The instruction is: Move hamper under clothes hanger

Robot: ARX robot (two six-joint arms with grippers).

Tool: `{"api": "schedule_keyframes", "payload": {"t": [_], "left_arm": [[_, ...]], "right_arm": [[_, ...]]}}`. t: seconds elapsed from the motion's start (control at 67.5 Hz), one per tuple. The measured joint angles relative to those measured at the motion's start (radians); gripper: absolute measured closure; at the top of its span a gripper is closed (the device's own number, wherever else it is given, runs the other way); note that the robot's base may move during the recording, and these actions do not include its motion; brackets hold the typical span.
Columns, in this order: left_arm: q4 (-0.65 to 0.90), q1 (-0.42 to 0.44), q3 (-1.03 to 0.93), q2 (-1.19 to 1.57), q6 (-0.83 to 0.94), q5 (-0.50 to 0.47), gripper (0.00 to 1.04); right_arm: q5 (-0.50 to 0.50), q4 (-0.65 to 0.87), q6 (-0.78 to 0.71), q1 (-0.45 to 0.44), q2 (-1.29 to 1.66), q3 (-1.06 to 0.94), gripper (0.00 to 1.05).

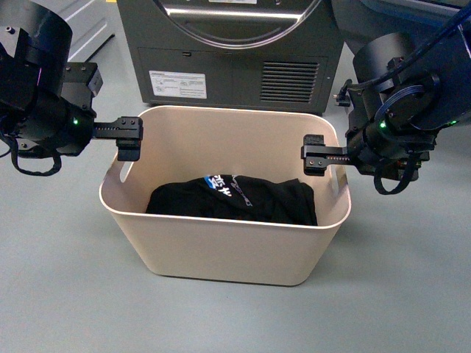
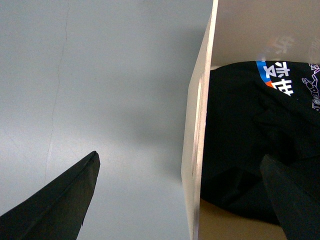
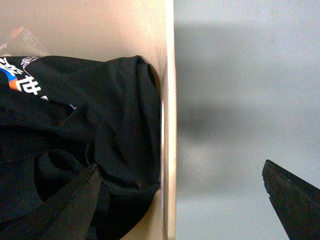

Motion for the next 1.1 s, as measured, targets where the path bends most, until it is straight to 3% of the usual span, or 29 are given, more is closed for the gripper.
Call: {"api": "schedule_keyframes", "payload": {"t": [0.8,0.903,1.022,1.096], "left_arm": [[-0.011,0.001,0.096,0.114,-0.018,-0.013,0.07],[-0.014,-0.006,0.105,0.127,-0.022,-0.014,0.22],[-0.017,-0.014,0.108,0.141,-0.023,-0.031,0.49],[-0.019,-0.017,0.110,0.143,-0.023,-0.032,0.60]], "right_arm": [[0.065,-0.073,0.002,0.026,0.106,0.145,0.08],[0.080,-0.089,0.002,0.026,0.117,0.164,0.09],[0.106,-0.107,-0.001,0.025,0.127,0.176,0.35],[0.110,-0.111,-0.002,0.025,0.128,0.177,0.45]]}}
